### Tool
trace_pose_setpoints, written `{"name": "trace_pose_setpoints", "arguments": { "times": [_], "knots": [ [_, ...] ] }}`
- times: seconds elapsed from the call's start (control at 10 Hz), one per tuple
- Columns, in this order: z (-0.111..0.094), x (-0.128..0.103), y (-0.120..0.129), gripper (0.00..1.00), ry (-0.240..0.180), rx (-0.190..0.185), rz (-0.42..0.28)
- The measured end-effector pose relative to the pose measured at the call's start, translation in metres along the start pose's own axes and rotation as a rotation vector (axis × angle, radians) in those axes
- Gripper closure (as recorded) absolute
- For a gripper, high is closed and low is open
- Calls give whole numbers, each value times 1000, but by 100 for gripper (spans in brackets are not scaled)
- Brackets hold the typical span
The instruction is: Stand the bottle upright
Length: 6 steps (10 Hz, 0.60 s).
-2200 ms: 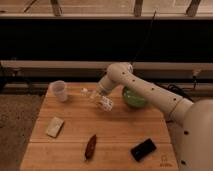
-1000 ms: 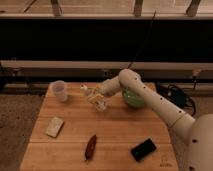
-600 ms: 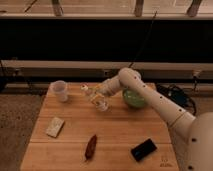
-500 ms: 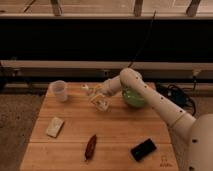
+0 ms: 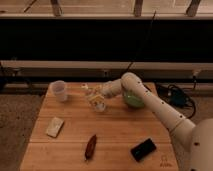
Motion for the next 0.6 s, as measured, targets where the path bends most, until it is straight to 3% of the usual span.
{"name": "trace_pose_setpoints", "arguments": {
  "times": [0.3, 0.6],
  "knots": [
    [2, -2, -1, 100, -116, 43, 26],
    [1, 1, -3, 100, -174, 81, 53]
  ]
}}
